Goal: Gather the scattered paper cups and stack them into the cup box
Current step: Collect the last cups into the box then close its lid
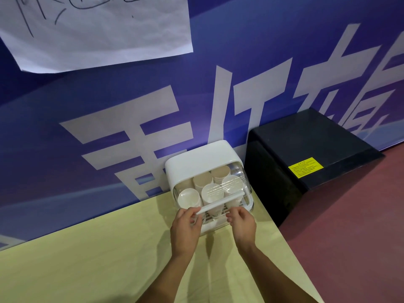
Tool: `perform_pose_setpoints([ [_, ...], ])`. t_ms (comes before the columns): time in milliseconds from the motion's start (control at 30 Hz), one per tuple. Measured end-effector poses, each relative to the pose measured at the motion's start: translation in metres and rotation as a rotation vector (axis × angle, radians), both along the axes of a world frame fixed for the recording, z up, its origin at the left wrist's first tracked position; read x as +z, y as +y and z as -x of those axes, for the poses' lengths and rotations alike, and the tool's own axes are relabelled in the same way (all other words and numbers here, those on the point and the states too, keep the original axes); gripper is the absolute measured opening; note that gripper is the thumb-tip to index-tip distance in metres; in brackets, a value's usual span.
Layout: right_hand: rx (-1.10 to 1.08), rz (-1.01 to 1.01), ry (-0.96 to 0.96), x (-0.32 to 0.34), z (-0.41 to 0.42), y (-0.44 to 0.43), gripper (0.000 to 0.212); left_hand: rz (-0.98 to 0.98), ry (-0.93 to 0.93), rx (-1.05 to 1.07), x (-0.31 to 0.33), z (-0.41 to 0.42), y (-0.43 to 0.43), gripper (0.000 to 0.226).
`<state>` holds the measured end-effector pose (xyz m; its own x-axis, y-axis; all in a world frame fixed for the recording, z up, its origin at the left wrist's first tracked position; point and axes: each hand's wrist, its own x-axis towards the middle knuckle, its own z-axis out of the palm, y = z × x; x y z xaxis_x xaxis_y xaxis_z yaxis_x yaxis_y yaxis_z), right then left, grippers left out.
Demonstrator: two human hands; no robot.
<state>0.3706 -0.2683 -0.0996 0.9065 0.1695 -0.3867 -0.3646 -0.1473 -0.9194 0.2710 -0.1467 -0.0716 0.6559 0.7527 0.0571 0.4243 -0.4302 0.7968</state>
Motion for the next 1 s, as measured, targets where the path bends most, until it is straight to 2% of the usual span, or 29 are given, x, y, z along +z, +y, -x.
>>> perform_pose_setpoints([
  [167, -0.003, 0.067, -0.092, 0.008, -0.011, -0.001, 0.036, 0.051, -0.049, 0.041, -0.003, 0.000, -0.003, 0.019],
  [400, 0.009, 0.246, -0.173, 0.017, -0.026, 0.000, 0.033, 0.094, -0.049, 0.085, -0.006, -0.001, -0.002, 0.015],
  [533, -0.016, 0.305, -0.219, 0.012, -0.030, -0.002, 0.043, 0.094, -0.038, 0.088, -0.010, 0.001, -0.001, 0.016],
  [800, -0.059, 0.019, -0.014, 0.019, -0.030, 0.006, 0.038, 0.113, -0.029, 0.100, -0.005, -0.002, 0.000, 0.019],
  [1000, -0.082, -0.069, 0.019, 0.021, -0.030, 0.011, 0.031, 0.124, -0.025, 0.104, -0.004, -0.003, 0.000, 0.017],
])
